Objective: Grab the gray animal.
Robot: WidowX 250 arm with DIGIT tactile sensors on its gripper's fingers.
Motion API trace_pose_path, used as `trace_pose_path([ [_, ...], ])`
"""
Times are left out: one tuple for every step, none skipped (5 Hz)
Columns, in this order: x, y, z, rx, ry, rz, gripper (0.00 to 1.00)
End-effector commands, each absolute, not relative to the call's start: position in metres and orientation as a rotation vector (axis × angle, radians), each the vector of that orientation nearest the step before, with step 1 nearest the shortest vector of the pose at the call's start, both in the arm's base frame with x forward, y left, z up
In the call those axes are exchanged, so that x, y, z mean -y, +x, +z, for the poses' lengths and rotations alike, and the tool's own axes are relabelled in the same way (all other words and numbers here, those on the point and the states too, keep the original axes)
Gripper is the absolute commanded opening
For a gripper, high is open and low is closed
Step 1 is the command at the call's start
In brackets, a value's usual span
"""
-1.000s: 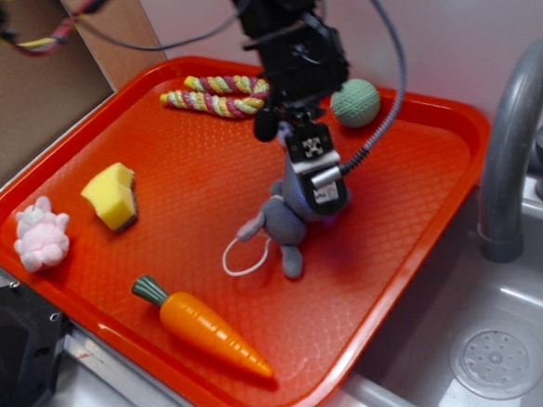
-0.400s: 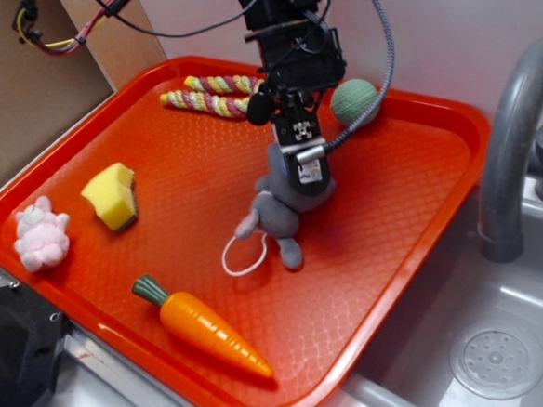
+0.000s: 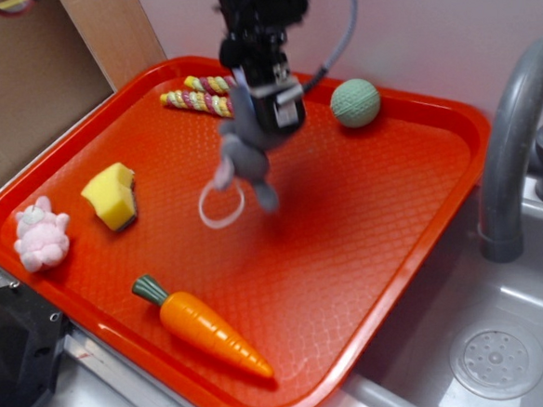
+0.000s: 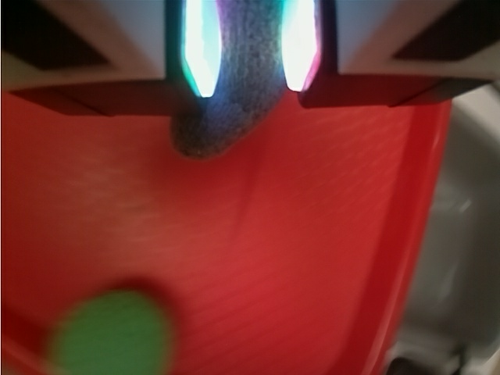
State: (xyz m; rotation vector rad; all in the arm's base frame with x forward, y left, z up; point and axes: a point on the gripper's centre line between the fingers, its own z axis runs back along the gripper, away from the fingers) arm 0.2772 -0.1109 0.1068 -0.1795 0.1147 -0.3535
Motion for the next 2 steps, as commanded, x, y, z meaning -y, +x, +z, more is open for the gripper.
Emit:
trace_pose_path([
  [0.107, 0.227, 0.222, 0.126, 0.086, 0.038, 0.0],
  [0.111, 0.205, 0.246, 0.176, 0.053, -0.043, 0.0],
])
